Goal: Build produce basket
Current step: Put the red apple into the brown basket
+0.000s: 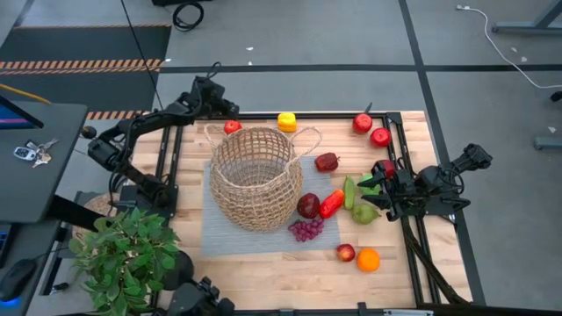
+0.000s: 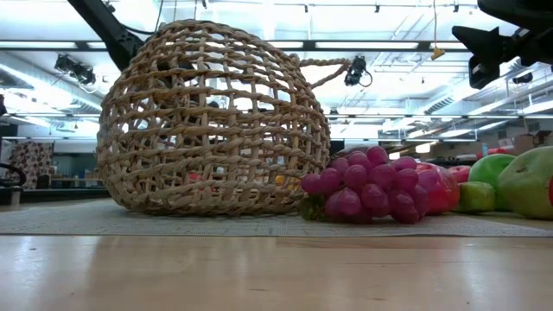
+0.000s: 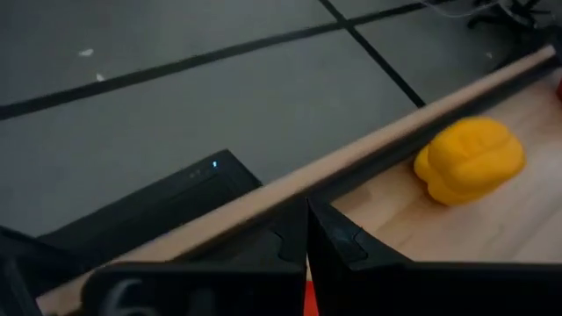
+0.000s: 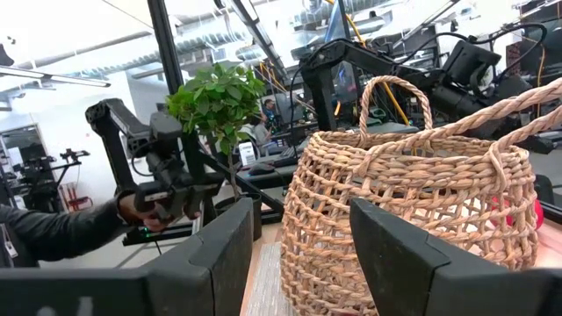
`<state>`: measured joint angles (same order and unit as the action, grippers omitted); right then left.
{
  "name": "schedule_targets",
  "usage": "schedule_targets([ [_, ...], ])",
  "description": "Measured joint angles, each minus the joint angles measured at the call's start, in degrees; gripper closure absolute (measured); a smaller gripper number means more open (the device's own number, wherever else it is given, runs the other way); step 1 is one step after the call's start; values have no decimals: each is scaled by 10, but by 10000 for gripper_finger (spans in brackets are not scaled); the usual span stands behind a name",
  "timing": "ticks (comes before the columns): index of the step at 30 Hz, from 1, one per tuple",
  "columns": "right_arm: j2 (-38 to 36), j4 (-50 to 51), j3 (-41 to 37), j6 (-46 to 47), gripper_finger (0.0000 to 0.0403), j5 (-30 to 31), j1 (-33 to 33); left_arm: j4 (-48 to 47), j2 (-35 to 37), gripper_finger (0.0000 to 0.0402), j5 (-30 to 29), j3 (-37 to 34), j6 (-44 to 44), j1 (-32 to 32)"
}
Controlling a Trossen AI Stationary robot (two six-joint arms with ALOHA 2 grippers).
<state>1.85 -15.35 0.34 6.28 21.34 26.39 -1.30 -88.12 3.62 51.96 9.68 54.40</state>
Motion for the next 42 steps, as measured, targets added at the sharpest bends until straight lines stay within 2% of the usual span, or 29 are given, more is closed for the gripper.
schedule_targets([
  [5, 0, 0, 0, 0, 206, 0, 0, -33, 0, 376, -1, 0, 0, 0],
  [10, 0, 0, 0, 0, 206, 0, 0, -74, 0, 353, -39, 0, -5, 2],
  [19, 0, 0, 0, 0, 206, 0, 0, -130, 0, 349, -79, 0, -21, 2],
  [23, 0, 0, 0, 0, 206, 0, 0, -172, 0, 337, -79, 12, -51, -4],
  [29, 0, 0, 0, 0, 206, 0, 0, -250, 0, 296, -83, 58, -121, -29],
  [35, 0, 0, 0, 0, 206, 0, 0, -259, 0, 261, -199, 79, -161, -52],
  [42, 0, 0, 0, 0, 206, 0, 0, -261, 0, 210, -208, 81, -294, -69],
])
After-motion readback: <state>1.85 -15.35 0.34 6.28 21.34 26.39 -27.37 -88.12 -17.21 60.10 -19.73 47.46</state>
